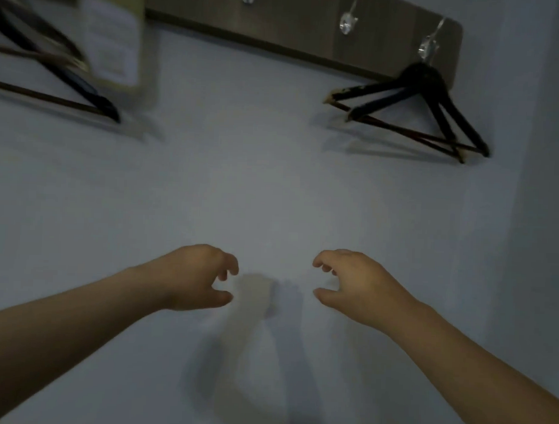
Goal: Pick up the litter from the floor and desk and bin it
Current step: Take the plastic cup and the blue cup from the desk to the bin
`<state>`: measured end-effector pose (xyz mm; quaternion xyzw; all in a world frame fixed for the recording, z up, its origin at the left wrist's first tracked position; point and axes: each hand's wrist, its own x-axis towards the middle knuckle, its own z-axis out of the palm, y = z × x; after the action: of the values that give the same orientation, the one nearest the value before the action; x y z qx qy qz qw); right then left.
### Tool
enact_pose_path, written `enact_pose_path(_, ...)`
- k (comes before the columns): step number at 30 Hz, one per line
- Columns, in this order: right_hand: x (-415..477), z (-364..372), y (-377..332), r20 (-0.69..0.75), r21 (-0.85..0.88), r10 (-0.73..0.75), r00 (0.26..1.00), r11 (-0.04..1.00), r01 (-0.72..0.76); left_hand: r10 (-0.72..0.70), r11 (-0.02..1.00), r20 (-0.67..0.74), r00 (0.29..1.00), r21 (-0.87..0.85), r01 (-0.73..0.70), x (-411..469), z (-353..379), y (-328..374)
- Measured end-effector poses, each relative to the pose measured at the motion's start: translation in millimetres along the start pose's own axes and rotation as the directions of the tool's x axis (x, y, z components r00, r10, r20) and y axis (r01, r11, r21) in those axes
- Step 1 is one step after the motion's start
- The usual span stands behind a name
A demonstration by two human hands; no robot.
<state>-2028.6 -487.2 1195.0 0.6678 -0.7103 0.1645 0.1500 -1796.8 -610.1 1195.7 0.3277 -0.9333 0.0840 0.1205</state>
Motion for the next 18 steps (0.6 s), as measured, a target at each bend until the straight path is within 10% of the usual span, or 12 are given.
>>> enact_pose_path(9, 40.0, -0.8, -199.8, -0.038, 0.086, -0.376, 0.926, 0.922, 0.378, -0.328, 0.937, -0.058, 0.943, 0.102, 0.333, -187.6, -64.5, -103.5)
enact_pose_path(18, 9.7, -0.6, -510.2, -0.181, 0.307, -0.709, 0.681, 0.617, 0.725, -0.664, 0.702, -0.138, 0.735, 0.222, 0.677, -478.8, -130.6, -188.6)
